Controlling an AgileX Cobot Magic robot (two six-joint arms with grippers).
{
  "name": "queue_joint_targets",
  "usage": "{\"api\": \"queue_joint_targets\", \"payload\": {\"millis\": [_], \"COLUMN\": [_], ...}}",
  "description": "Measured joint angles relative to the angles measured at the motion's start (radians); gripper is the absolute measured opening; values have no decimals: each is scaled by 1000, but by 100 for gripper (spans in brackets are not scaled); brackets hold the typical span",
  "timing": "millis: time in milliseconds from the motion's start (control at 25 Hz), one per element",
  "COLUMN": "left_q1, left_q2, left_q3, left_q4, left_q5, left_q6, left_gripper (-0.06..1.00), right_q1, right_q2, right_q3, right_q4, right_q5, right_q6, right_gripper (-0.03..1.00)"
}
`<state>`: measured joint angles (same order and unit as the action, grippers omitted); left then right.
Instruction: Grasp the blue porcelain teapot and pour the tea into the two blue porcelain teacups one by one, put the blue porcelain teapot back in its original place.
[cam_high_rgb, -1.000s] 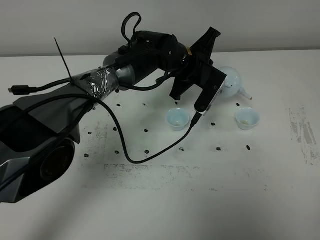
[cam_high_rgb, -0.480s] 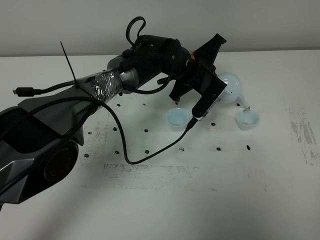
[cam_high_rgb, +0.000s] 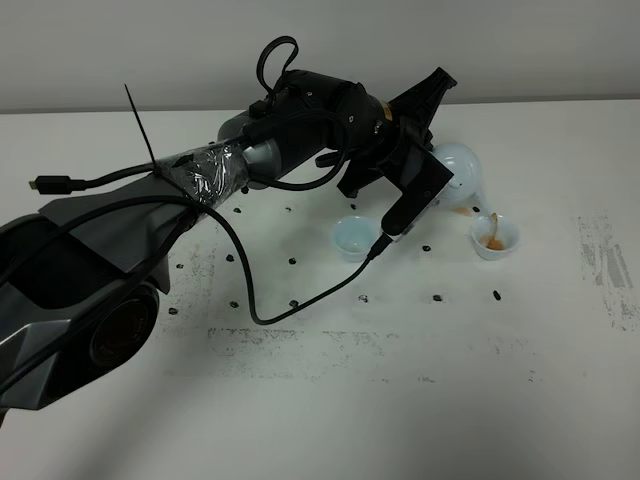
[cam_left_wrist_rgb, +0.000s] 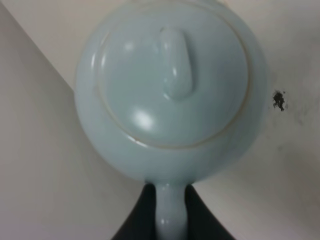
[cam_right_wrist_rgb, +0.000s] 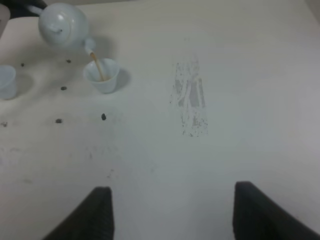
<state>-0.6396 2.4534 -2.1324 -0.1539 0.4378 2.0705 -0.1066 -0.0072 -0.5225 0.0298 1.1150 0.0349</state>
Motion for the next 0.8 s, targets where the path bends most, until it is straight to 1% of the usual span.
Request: {"api": "queue_joint_targets", "payload": {"millis": [800], "left_q1": [-1], "left_q2": [0], "left_q3": [0], "left_q4": [29], "left_q5": [-41], "left_q6": [1], "left_gripper": [8], "right_q1": [0], "right_q2": [0], "right_q3": [0], "right_q4": [0], "right_q5": [0], "right_q6": [0], "right_gripper": [54]}}
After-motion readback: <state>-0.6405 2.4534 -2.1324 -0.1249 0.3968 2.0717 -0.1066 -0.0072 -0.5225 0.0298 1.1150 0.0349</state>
